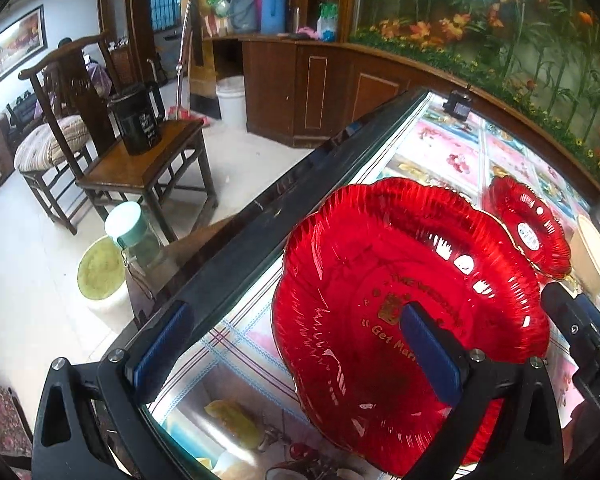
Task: Organize plates and bowls
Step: 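Carry the large red plates toward the small red sticker plate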
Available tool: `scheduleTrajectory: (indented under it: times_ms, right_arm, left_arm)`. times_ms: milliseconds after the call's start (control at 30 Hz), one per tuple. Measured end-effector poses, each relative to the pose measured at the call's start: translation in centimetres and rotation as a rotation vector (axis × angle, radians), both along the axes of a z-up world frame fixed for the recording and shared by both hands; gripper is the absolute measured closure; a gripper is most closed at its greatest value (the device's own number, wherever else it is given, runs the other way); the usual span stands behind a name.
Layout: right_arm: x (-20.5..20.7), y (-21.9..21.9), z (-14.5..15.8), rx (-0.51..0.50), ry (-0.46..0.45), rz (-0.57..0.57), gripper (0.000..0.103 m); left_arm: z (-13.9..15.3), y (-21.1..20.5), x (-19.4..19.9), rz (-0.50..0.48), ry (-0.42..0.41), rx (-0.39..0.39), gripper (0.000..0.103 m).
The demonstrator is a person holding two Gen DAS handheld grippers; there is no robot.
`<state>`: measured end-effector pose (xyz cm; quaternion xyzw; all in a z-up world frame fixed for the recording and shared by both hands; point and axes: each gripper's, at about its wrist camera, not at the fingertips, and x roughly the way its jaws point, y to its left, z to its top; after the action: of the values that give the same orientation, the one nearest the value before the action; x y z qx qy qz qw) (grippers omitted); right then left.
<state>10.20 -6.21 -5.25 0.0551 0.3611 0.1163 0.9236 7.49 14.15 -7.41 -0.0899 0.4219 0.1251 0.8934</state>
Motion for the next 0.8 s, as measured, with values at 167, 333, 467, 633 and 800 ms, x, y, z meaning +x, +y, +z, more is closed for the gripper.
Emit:
scheduleTrajectory:
  times_ms: [167,333,467,633,800]
  right_arm:
    - [1.0,0.7,-0.8,-0.002,0.052,0.004,0.003]
    - [2.1,0.8,-1.9,0.016,0.123,0.004,0.006]
    - [2.7,0.7,-2.6,0.041,0.166,0.006,0.007]
    - [3.2,0.7,-3.5,0.072,0.219,0.026,0.019]
    - [3.1,0.8,-3.4,0.074,0.213,0.032,0.039]
  left_arm:
    - [-0.7,-0.2,0.9,-0.002,0.048,-0.017,0.001]
    - [-1.7,-0.5,1.4,-0.011,0.101,-0.04,0.001]
    - [-2.4,-1.0,1.6,-0.024,0.136,-0.045,0.001]
    - [-2.7,-1.1,1.5,-0.026,0.142,-0.047,0.017]
    - [-2.5,-1.0,1.2,-0.024,0.114,-0.046,0.035]
